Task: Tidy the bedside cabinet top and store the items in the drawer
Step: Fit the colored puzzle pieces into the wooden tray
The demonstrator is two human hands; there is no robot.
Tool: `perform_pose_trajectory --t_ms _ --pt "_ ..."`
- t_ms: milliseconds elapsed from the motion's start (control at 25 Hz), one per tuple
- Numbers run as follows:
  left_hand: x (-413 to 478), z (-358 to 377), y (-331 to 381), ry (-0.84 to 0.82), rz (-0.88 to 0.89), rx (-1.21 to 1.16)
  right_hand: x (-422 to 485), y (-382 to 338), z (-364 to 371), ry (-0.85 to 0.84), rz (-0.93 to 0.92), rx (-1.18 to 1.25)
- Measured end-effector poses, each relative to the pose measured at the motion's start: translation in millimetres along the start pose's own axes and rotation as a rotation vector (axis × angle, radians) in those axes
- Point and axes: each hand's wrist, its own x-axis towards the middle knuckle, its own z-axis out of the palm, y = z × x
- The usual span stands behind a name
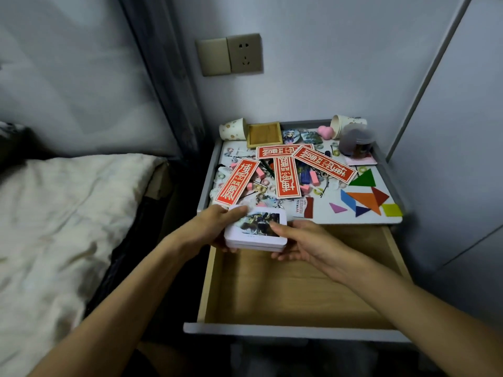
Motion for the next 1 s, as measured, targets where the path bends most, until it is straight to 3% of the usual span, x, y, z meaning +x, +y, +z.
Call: perform_pose_trajectory --t_ms 120,240,320,1000 --pt "3 8 -33 0.18 -0.107 0.065 2 21 0 0.003 0.122 -0.015" --pt "20 12 -68 0.39 -0.252 0.613 12 47 -13 0.073 0.24 -0.023" --pt "33 14 -85 0.425 -0.239 0.877 23 60 -20 0.127 0.278 -0.005" --pt "59 12 -107 0.372 -0.212 1.234 128 100 13 0.119 0.309 -0.115"
